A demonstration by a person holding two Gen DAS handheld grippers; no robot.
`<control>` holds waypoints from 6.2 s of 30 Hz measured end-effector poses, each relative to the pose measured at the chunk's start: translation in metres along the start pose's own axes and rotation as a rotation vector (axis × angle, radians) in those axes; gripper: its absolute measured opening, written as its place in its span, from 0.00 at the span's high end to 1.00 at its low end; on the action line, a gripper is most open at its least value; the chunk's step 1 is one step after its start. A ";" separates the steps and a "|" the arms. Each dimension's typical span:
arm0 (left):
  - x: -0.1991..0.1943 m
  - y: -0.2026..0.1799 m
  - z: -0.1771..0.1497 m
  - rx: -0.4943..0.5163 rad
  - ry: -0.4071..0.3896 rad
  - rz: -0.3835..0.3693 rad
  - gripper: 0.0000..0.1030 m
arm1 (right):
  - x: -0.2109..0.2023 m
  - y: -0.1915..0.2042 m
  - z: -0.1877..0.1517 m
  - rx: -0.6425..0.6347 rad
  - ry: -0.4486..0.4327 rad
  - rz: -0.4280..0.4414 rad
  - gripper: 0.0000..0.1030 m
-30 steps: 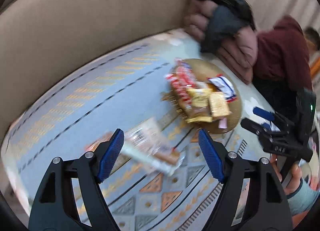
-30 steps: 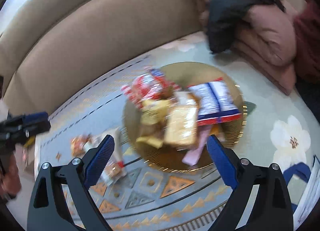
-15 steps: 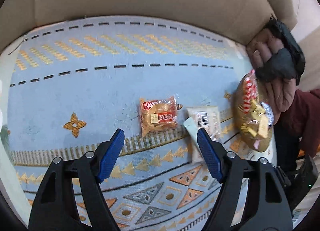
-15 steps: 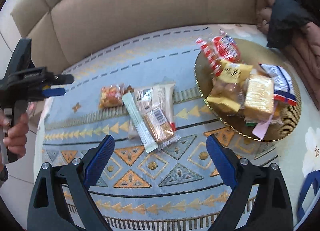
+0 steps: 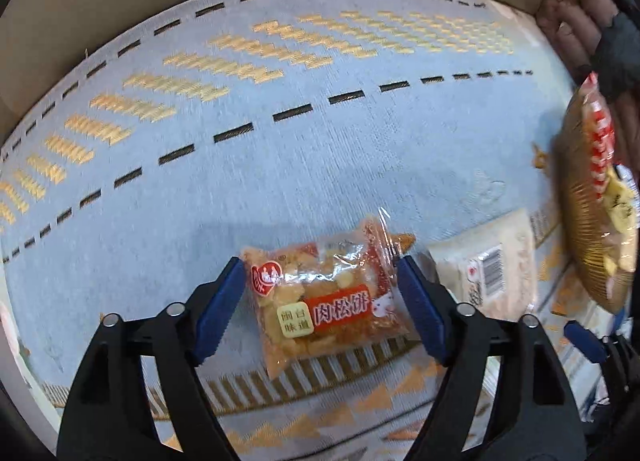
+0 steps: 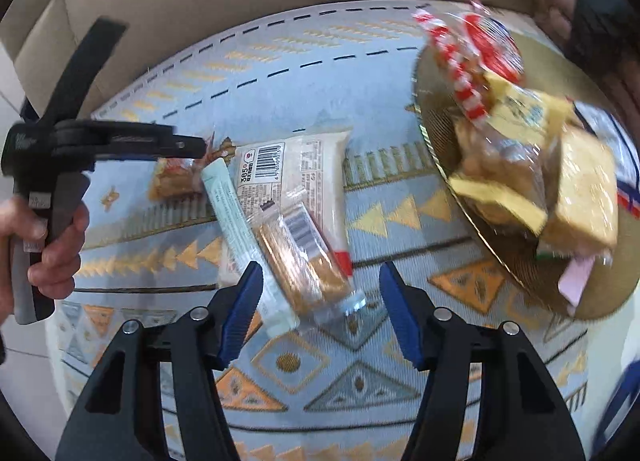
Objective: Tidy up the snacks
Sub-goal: 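Grasp the red-labelled pastry packet with left tool while right tool grasps barcode cake packet, then carry both packets over the gold bowl and open both tools, then grasp the pale green stick packet with left tool while right tool grasps white bread bag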
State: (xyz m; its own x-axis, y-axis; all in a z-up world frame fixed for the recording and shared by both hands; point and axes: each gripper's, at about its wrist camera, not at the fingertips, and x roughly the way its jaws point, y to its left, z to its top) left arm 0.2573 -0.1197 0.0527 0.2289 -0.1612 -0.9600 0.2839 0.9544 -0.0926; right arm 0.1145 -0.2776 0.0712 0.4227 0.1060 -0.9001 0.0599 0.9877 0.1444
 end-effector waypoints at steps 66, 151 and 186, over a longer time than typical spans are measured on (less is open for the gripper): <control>-0.062 -0.008 -0.219 0.235 -0.009 0.020 0.57 | 0.003 0.024 -0.133 -0.097 0.103 -0.070 0.67; -0.018 0.021 -0.120 0.027 0.201 -0.240 0.67 | 0.077 0.038 0.020 -0.044 0.030 -0.044 0.08; -0.030 -0.067 -0.199 0.308 0.057 0.098 0.55 | 0.003 -0.016 -0.128 0.079 0.086 -0.038 0.16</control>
State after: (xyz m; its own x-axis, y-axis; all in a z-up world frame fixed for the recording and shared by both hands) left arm 0.0461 -0.1284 0.0354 0.2192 -0.0500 -0.9744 0.5335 0.8423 0.0768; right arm -0.0011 -0.2786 0.0134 0.3401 0.0816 -0.9368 0.1470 0.9794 0.1386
